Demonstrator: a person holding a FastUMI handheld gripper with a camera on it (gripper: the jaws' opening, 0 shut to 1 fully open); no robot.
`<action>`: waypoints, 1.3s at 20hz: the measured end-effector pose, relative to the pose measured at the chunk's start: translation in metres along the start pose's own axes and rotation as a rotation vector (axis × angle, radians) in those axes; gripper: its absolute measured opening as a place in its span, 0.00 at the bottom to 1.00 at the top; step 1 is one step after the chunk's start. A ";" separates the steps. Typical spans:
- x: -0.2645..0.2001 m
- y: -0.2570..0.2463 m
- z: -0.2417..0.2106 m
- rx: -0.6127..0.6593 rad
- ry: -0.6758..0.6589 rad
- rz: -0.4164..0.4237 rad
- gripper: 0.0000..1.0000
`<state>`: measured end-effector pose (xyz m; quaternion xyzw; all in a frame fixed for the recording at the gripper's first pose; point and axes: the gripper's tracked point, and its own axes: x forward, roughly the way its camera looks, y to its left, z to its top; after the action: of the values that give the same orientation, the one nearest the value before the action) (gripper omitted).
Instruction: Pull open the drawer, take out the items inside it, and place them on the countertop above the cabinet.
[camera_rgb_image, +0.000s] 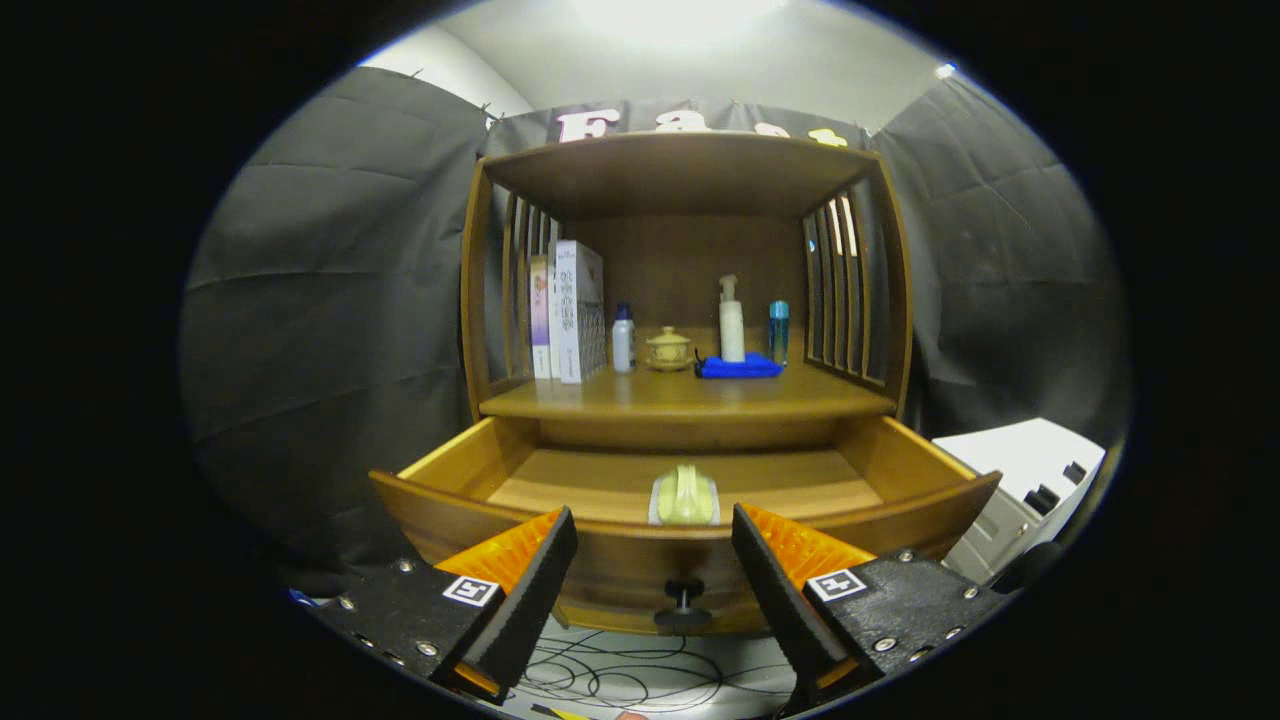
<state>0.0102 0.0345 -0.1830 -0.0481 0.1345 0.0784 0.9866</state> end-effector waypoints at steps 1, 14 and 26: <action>0.004 -0.001 0.009 0.002 0.016 -0.005 0.96; 0.114 -0.031 0.039 0.049 0.367 -0.171 0.97; 0.174 -0.034 -0.040 -0.057 0.706 -0.185 0.96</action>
<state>0.1714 0.0214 -0.2666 -0.1115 0.4598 -0.0289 0.8805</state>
